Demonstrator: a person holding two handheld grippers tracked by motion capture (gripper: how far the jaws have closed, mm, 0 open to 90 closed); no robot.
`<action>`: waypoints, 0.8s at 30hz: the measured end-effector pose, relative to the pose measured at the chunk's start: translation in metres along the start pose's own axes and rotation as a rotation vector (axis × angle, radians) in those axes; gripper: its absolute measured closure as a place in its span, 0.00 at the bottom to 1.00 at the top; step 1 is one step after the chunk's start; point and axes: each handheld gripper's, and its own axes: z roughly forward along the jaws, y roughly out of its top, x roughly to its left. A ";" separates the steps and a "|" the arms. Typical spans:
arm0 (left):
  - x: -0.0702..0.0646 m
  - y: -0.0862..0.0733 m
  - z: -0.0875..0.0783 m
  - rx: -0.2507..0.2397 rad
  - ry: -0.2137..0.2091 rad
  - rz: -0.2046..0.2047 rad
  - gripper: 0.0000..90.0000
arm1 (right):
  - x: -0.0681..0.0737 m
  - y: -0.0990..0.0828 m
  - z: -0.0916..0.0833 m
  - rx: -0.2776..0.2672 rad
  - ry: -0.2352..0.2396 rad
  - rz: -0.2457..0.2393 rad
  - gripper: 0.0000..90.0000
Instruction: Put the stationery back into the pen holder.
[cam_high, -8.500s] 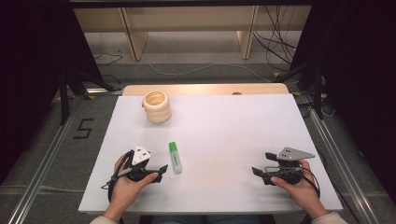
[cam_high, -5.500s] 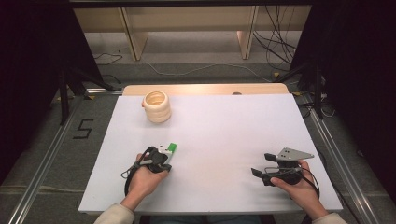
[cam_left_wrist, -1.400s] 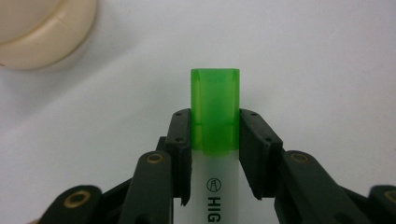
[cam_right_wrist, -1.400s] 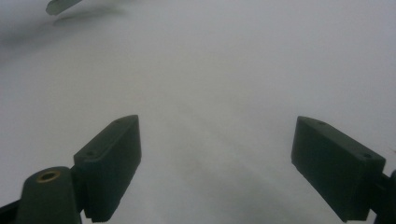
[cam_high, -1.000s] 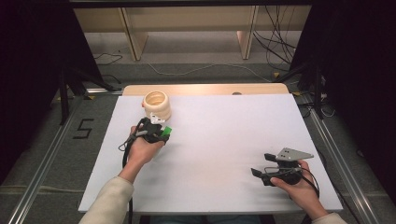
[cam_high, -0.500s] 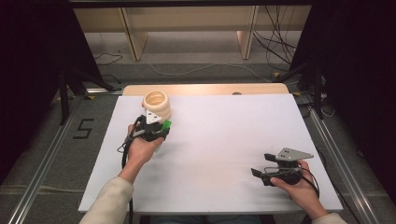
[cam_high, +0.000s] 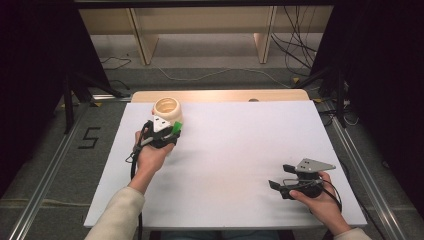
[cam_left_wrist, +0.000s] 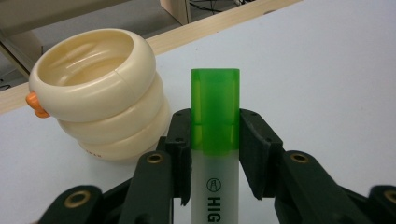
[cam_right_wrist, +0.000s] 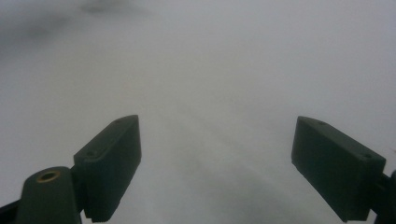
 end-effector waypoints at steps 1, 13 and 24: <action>0.000 0.000 0.000 -0.008 0.004 -0.007 0.74 | 0.000 0.000 0.000 0.001 -0.001 0.002 0.19; 0.006 0.006 0.001 -0.084 0.024 -0.027 0.74 | 0.000 0.000 0.000 -0.001 0.002 0.001 0.19; 0.012 0.018 0.002 -0.128 0.037 -0.044 0.74 | 0.000 0.000 0.000 0.000 0.003 0.003 0.19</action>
